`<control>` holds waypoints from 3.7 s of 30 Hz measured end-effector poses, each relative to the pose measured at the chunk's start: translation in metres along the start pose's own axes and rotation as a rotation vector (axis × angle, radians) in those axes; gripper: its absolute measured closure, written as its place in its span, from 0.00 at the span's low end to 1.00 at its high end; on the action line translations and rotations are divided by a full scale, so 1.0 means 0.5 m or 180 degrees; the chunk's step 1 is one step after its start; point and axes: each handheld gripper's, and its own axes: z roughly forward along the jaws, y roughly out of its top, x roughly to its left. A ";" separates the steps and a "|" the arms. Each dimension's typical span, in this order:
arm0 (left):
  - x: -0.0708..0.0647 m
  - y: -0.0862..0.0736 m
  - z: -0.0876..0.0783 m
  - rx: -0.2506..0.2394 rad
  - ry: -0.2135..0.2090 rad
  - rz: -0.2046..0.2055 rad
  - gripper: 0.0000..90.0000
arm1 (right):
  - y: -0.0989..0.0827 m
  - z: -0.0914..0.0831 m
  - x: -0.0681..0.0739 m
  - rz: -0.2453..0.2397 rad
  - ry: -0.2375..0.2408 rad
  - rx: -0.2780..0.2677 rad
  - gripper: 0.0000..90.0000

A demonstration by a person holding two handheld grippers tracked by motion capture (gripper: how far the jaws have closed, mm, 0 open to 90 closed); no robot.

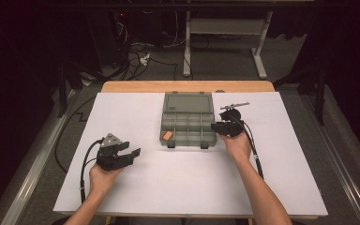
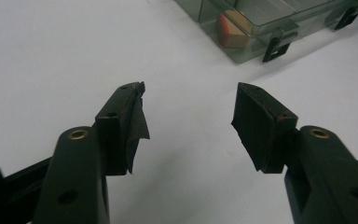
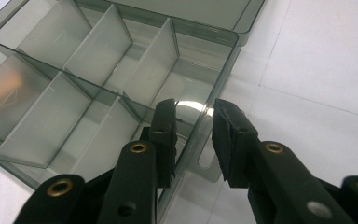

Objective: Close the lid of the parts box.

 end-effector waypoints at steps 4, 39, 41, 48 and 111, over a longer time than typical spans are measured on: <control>-0.004 0.020 0.025 0.0048 0.0034 0.0056 0.48 | -0.001 0.000 -0.001 -0.0001 0.0009 -0.0001 0.78; 0.030 0.195 0.164 0.0091 -0.0103 -0.0299 0.53 | -0.004 0.000 -0.006 0.0007 0.0061 -0.0037 0.79; 0.033 0.203 0.171 0.0159 -0.0092 -0.0287 0.53 | -0.004 0.000 -0.006 -0.0001 0.0059 -0.0040 0.79; 0.043 0.241 0.192 0.0255 -0.0039 -0.0217 0.53 | -0.003 0.000 -0.007 -0.0018 0.0065 -0.0026 0.79; 0.112 0.302 0.341 0.0603 -0.0645 -0.1137 0.53 | -0.001 -0.001 -0.012 0.0010 0.0119 0.0017 0.80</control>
